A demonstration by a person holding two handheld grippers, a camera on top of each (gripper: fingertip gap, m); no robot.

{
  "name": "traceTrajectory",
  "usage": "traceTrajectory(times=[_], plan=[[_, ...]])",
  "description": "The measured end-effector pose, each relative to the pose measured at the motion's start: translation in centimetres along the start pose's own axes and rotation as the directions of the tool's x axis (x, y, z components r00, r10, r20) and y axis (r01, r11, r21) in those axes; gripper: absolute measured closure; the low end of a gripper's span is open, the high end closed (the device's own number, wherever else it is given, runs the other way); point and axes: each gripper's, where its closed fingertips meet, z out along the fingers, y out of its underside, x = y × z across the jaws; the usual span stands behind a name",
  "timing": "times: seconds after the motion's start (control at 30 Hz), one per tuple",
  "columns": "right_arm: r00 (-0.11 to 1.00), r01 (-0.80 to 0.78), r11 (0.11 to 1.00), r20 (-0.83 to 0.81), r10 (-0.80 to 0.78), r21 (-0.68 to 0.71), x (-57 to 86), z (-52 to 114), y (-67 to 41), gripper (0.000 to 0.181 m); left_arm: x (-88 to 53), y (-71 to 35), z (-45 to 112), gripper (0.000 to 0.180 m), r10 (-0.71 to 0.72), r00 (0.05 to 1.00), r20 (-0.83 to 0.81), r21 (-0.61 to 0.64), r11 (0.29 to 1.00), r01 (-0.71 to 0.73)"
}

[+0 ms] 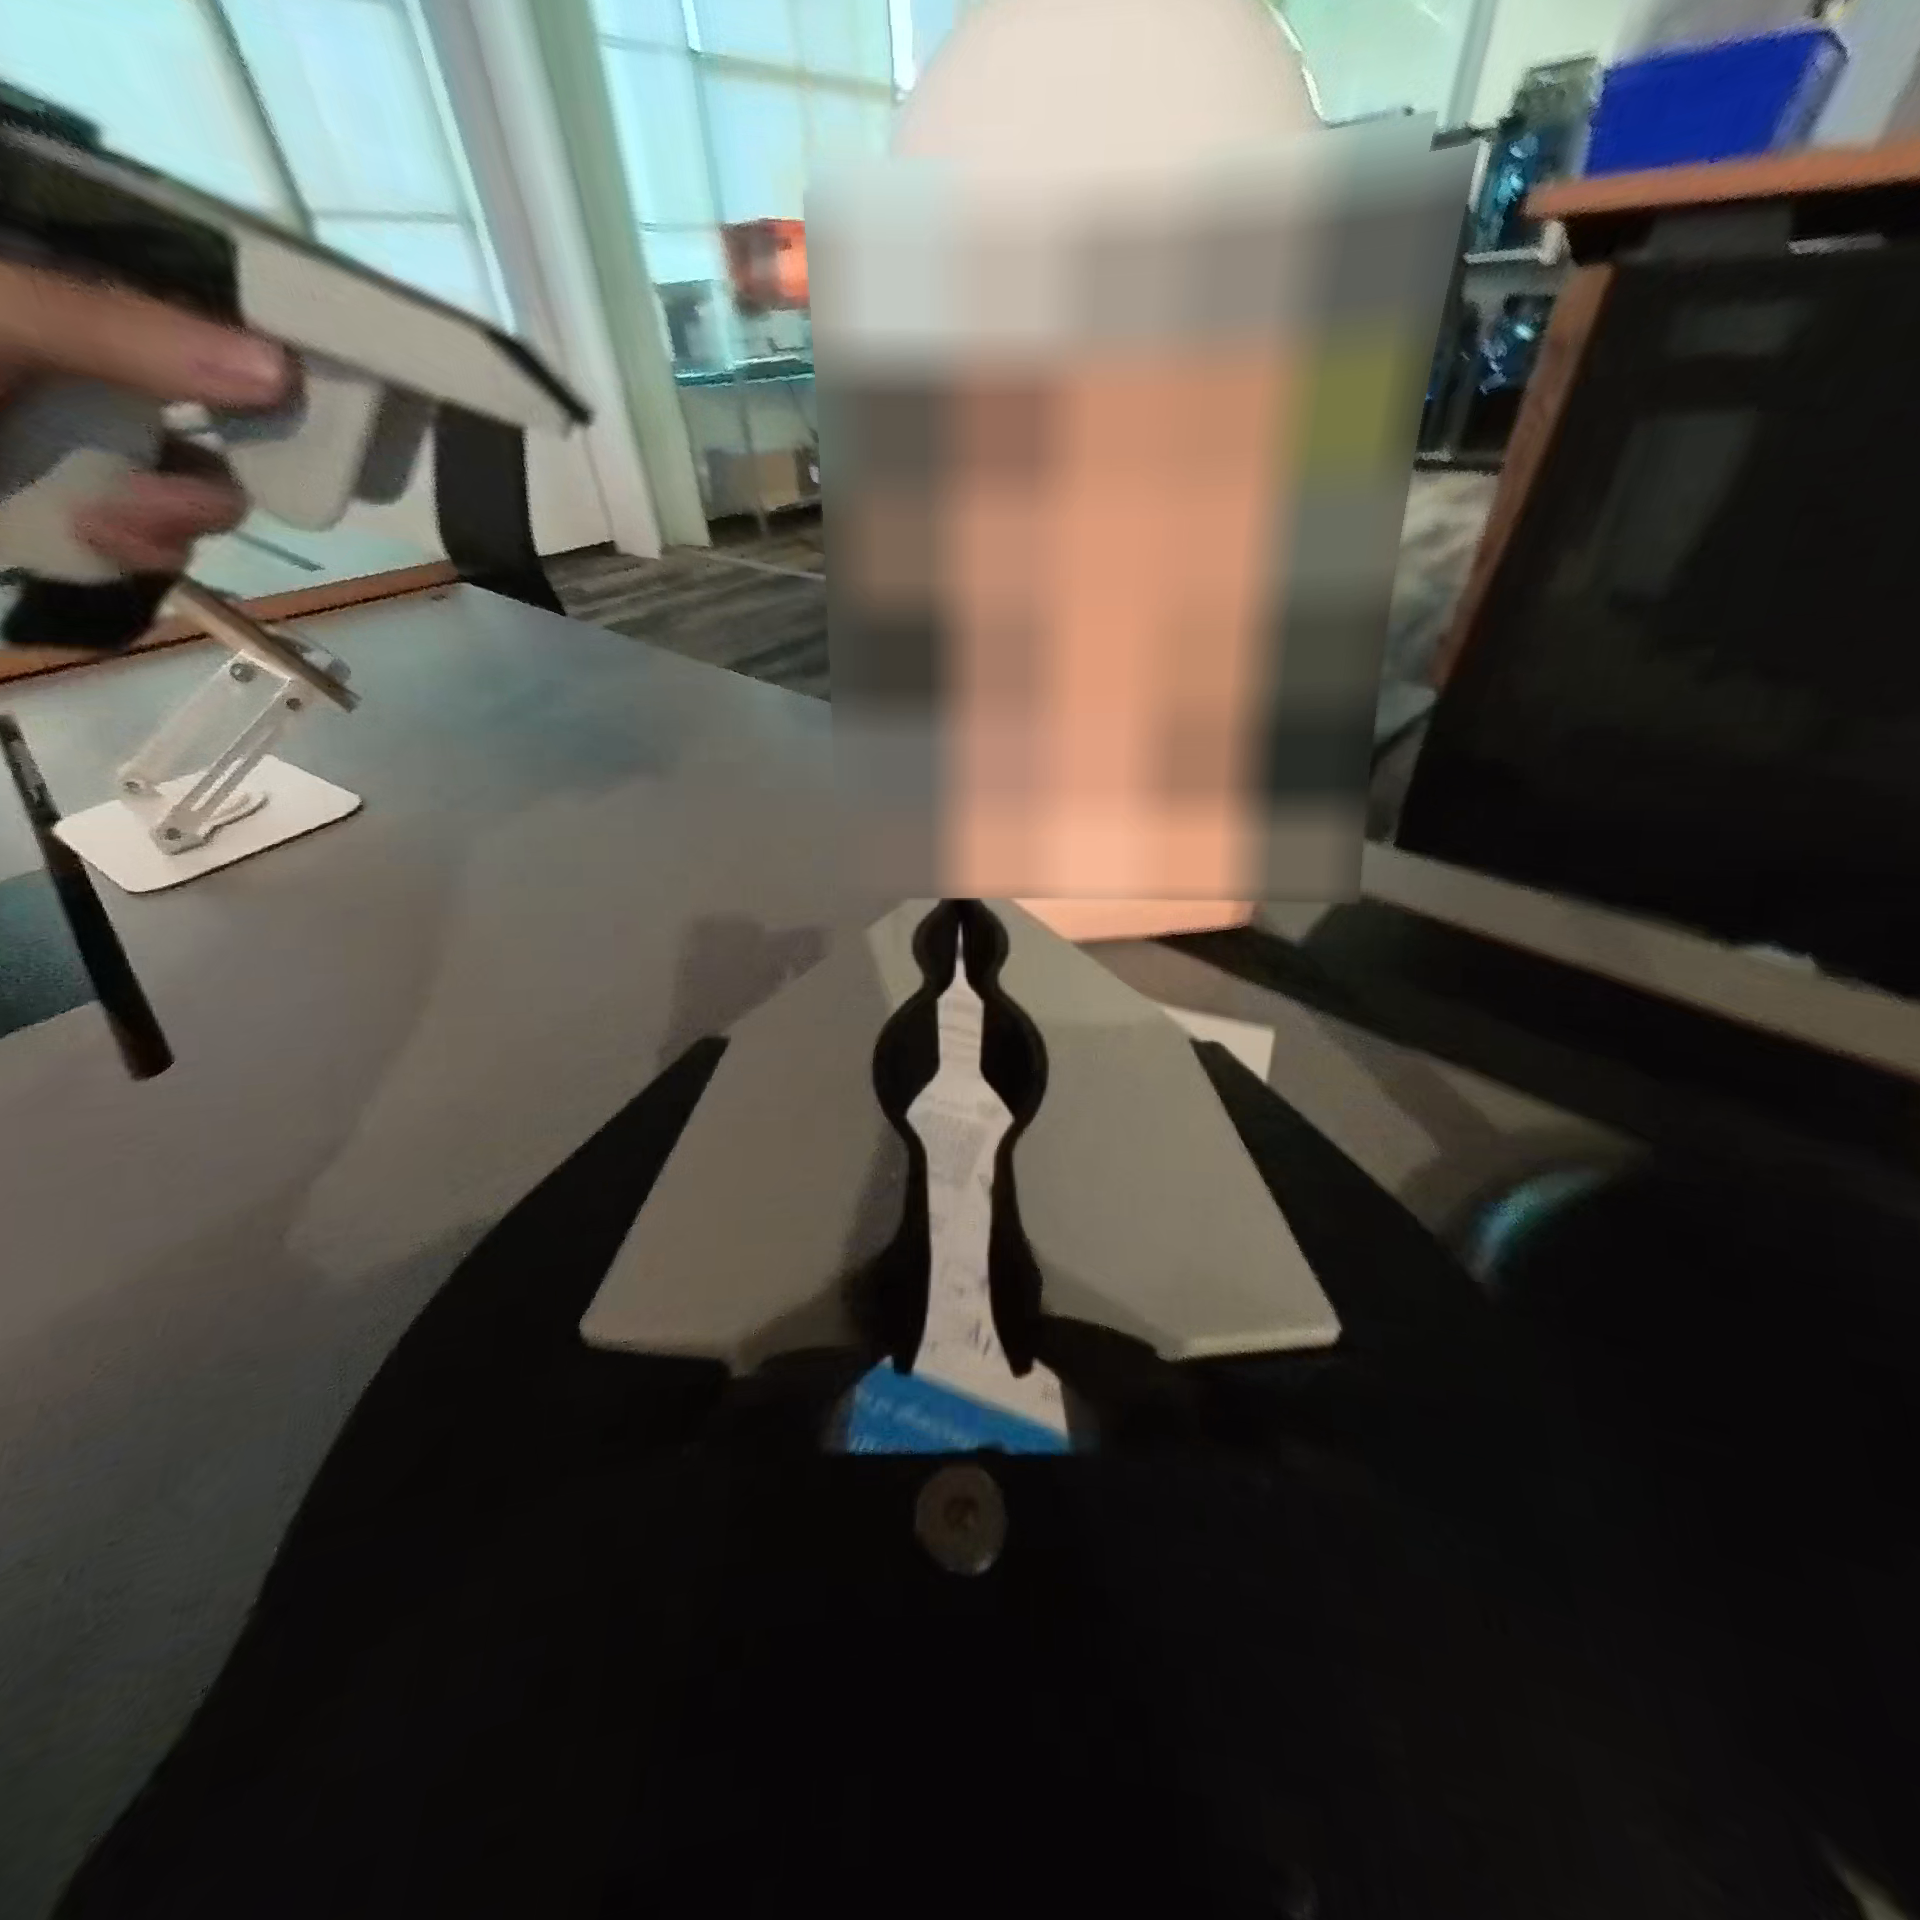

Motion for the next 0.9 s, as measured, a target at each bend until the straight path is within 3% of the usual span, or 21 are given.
traceTrajectory(times=[0.1, 0.3, 0.6, 0.77, 0.9], plan=[[0.999, -0.009, 0.997, 0.053, 0.013, -0.074, -1.4, -2.4, 0.7, 0.181, 2.9, 2.1, -1.6, 0.179, 0.024, 1.0, 0.012, -0.036, 0.999, -0.023], [0.999, 0.041, 0.998, -0.007, -0.041, -0.056, -0.8, -6.2, -2.0, 0.181, 8.0, 3.4, -5.1, 0.18, 0.032, 0.999, -0.025, -0.042, 0.999, -0.034], [0.984, 0.083, 0.992, -0.147, -0.095, -0.09, -6.6, -13.4, -5.6, 0.181, 14.1, 5.3, -14.6, 0.18, 0.092, 0.992, -0.092, 0.048, 0.995, -0.088], [0.989, 0.104, 0.98, -0.084, -0.119, -0.171, -15.2, -18.6, -4.1, 0.181, 18.3, 5.6, -21.1, 0.18, 0.016, 0.995, -0.102, 0.161, 0.987, 0.001], [0.993, 0.057, 0.979, -0.089, -0.076, -0.196, -18.9, -23.3, -4.6, 0.181, 22.4, 6.8, -24.5, 0.18, -0.023, 0.993, -0.115, 0.149, 0.988, 0.04]])
